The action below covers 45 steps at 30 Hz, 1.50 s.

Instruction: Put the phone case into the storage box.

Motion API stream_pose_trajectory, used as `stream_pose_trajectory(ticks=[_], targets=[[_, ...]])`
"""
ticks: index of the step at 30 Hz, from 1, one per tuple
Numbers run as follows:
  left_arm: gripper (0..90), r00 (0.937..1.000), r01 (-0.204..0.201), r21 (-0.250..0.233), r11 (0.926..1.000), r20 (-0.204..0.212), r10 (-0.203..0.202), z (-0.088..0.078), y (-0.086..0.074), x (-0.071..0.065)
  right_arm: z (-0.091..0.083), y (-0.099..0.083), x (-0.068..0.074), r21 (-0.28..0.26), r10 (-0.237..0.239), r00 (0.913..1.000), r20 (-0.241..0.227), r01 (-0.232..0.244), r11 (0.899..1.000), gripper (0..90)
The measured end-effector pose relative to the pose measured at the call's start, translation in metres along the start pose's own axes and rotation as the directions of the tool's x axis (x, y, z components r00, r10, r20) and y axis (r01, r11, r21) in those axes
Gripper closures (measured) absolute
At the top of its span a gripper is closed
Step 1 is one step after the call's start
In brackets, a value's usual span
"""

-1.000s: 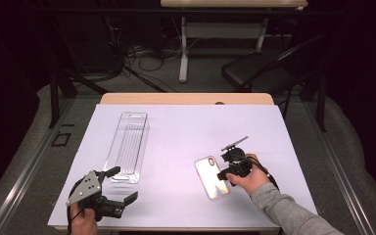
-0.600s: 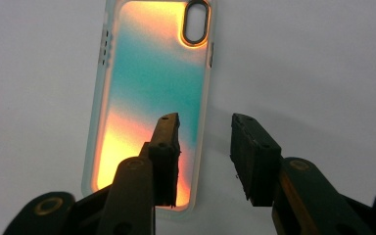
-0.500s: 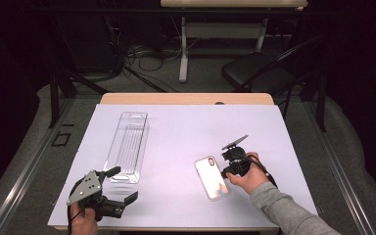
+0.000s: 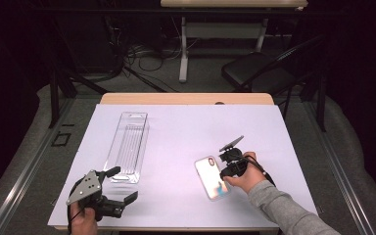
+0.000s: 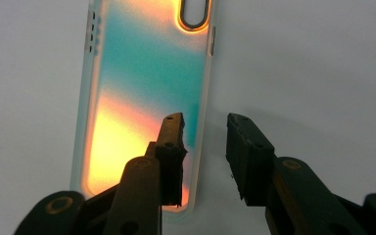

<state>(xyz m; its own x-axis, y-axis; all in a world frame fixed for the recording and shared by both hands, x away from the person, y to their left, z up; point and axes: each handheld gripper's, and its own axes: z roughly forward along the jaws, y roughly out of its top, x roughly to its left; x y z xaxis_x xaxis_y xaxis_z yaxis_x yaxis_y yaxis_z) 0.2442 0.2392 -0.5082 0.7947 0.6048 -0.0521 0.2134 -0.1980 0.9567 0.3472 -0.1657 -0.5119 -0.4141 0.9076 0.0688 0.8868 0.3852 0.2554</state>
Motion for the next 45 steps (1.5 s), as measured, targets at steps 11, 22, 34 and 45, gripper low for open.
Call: stream_pose_trajectory(ticks=[11,22,34,45], targets=[[0.5,1.0000,0.003,0.001,1.0000,-0.001,-0.003,0.000,0.000,0.000,0.008,0.001,0.000,-0.018,0.020,0.9998,-0.005,-0.020,1.000,76.9],[0.5,1.0000,0.004,0.006,1.0000,-0.002,-0.004,0.000,0.000,0.000,0.015,0.001,0.003,0.004,0.020,0.9998,0.002,-0.020,1.000,80.0],[0.5,1.0000,0.004,0.009,1.0000,-0.004,-0.004,0.000,-0.001,0.000,0.016,0.002,0.004,0.013,0.038,0.9993,-0.002,-0.038,0.999,82.6],[0.5,1.0000,0.003,0.012,0.9999,0.003,-0.003,0.001,-0.001,0.001,0.018,0.001,0.004,-0.007,0.075,0.9971,-0.015,-0.075,0.997,85.4]])
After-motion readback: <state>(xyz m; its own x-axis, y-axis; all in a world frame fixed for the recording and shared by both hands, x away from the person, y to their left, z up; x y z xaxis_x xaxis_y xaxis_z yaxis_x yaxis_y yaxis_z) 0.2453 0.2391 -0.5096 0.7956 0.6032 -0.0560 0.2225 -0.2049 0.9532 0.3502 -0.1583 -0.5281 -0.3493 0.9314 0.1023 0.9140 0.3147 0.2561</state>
